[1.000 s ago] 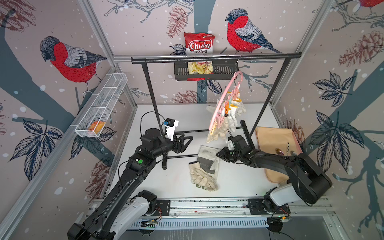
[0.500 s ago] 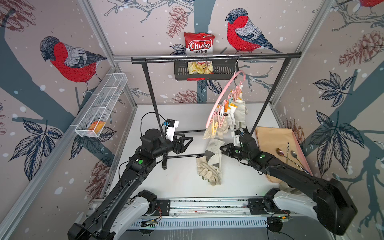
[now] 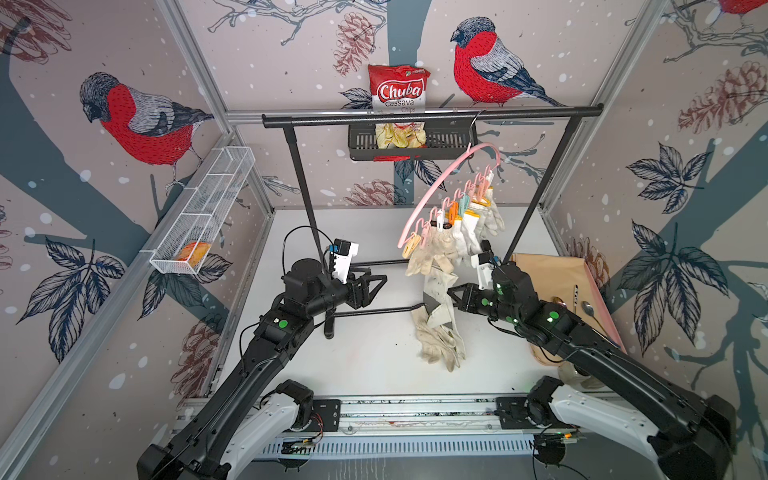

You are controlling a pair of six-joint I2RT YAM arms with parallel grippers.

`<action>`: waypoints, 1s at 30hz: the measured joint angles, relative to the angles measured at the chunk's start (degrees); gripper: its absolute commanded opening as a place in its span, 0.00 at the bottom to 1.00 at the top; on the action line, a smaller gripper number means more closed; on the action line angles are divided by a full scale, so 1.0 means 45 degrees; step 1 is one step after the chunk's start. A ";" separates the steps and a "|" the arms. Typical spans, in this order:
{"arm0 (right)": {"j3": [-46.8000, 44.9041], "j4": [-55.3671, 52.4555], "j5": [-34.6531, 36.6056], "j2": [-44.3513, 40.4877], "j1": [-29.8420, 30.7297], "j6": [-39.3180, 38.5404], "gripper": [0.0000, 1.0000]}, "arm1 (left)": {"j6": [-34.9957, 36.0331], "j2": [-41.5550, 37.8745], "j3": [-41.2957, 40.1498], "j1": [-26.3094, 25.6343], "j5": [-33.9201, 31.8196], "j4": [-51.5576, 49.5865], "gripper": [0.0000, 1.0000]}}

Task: Clip the gloves onto a hanger to dry
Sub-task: Pick up the glove from the center of the board.

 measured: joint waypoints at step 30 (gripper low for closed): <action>0.5935 -0.7373 -0.2691 -0.0913 0.0491 -0.4056 0.00 | 0.1535 0.0889 0.2817 -0.0053 0.2676 0.0015 0.64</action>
